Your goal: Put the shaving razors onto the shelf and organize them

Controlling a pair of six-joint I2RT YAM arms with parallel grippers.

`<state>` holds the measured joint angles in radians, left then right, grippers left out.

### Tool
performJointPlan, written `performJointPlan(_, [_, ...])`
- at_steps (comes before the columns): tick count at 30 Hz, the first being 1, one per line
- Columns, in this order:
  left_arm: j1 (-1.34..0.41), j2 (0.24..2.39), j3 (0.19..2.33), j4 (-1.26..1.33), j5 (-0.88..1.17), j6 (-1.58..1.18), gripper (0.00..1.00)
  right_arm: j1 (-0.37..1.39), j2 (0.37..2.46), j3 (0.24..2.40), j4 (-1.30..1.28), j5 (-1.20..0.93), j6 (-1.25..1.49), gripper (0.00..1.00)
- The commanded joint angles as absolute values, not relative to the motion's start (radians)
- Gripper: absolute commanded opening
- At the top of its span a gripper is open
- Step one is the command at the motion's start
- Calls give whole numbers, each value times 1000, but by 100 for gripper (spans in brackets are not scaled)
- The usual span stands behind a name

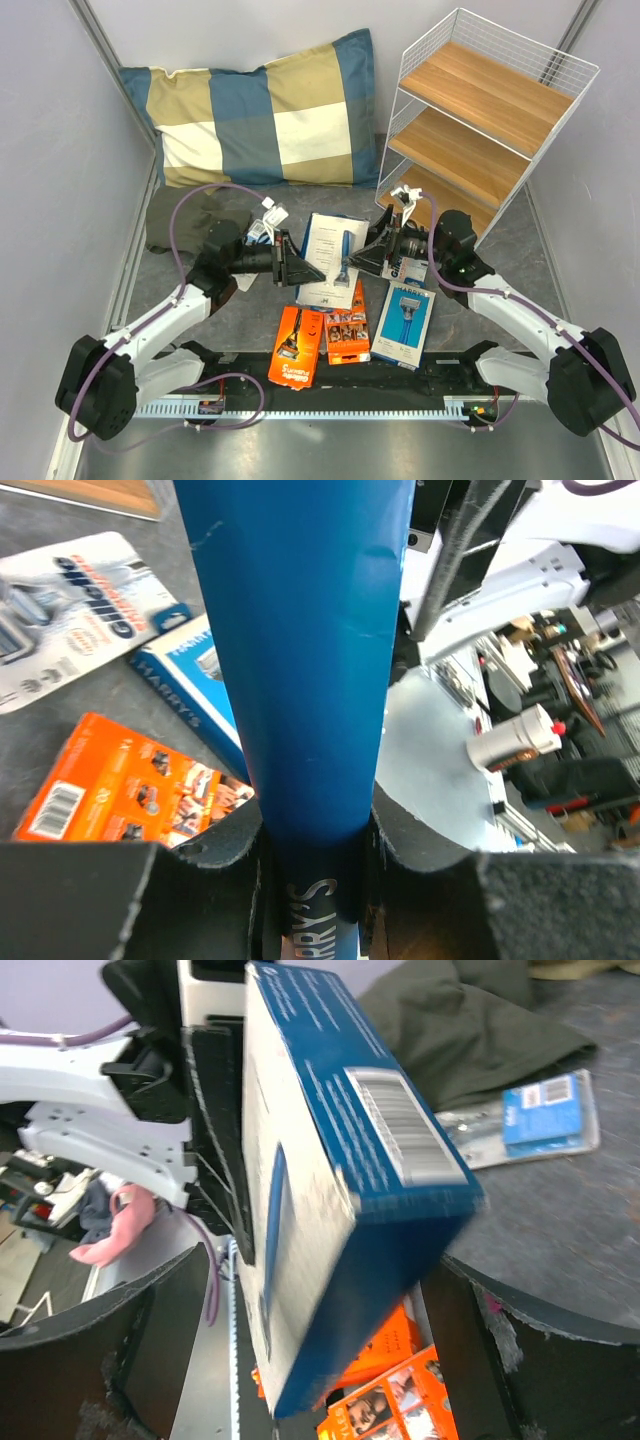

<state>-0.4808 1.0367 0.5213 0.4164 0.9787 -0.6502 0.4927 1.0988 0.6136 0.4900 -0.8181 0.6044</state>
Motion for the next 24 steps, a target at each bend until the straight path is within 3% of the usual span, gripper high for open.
performJointPlan(1, [-537, 1090, 615, 446, 1009, -627, 6, 499, 1086, 607, 646, -949, 666, 93])
performJointPlan(5, [-594, 1152, 664, 446, 1000, -621, 6, 526, 1081, 637, 568, -971, 621, 89])
performJointPlan(8, [-600, 1170, 683, 448, 993, -620, 8, 535, 1088, 667, 459, -969, 548, 74])
performJointPlan(9, [-600, 1167, 686, 445, 986, -614, 10, 534, 1092, 673, 440, -976, 537, 63])
performJointPlan(12, [-601, 1155, 709, 385, 954, -575, 23, 535, 1097, 680, 400, -973, 508, 43])
performJointPlan(15, [-601, 1147, 741, 318, 924, -536, 40, 535, 1106, 687, 373, -957, 486, 33])
performJointPlan(16, [-600, 1144, 752, 292, 907, -520, 54, 534, 1109, 699, 345, -944, 479, 32])
performJointPlan(19, [-600, 1117, 791, 151, 769, -465, 80, 534, 1094, 732, 260, -878, 434, 27])
performJointPlan(24, [-600, 1026, 816, 58, 502, -463, 91, 534, 1026, 768, 129, -671, 394, 15])
